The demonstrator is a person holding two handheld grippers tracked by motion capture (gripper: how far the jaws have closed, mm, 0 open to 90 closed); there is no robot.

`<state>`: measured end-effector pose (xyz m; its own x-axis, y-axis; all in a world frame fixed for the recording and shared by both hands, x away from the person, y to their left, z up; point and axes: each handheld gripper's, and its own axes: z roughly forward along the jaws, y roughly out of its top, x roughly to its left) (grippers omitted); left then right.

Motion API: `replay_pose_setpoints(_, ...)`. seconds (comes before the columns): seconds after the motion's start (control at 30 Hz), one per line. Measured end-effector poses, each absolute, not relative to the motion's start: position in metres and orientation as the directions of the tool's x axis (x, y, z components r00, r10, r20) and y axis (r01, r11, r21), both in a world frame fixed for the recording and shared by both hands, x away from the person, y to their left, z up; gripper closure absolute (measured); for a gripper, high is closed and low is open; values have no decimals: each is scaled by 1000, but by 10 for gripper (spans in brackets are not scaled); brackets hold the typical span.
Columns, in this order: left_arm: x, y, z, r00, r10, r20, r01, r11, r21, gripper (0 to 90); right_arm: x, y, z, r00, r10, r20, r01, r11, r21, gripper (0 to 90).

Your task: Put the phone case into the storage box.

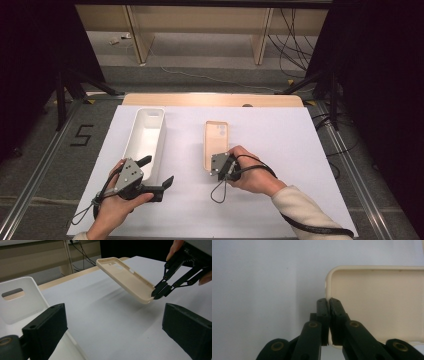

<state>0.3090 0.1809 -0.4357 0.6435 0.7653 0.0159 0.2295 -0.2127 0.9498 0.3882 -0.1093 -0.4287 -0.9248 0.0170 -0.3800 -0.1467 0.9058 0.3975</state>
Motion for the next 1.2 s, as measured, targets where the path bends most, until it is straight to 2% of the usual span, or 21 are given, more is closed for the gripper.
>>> replay_pose_setpoints(0.57, 309, 181, -432, 645, 764, -7, 238, -192, 952, 82, 367, -116, -420, -930, 25, -368, -160, 872, 463, 880)
replay_pose_setpoints(0.73, 312, 180, -427, 644, 764, -39, 253, -164, 953, 88, 363, -117, -419, -927, 19, -375, -177, 859, 480, 880)
replay_pose_setpoints(0.9, 320, 173, -421, 654, 751, -89, 309, -158, 938, 99, 358, -116, -419, -926, 17, -377, -183, 853, 488, 880)
replay_pose_setpoints(1.2, 331, 161, -403, 673, 737, -57, 294, -195, 936, 101, 353, -118, -419, -920, 13, -392, -198, 846, 494, 880)
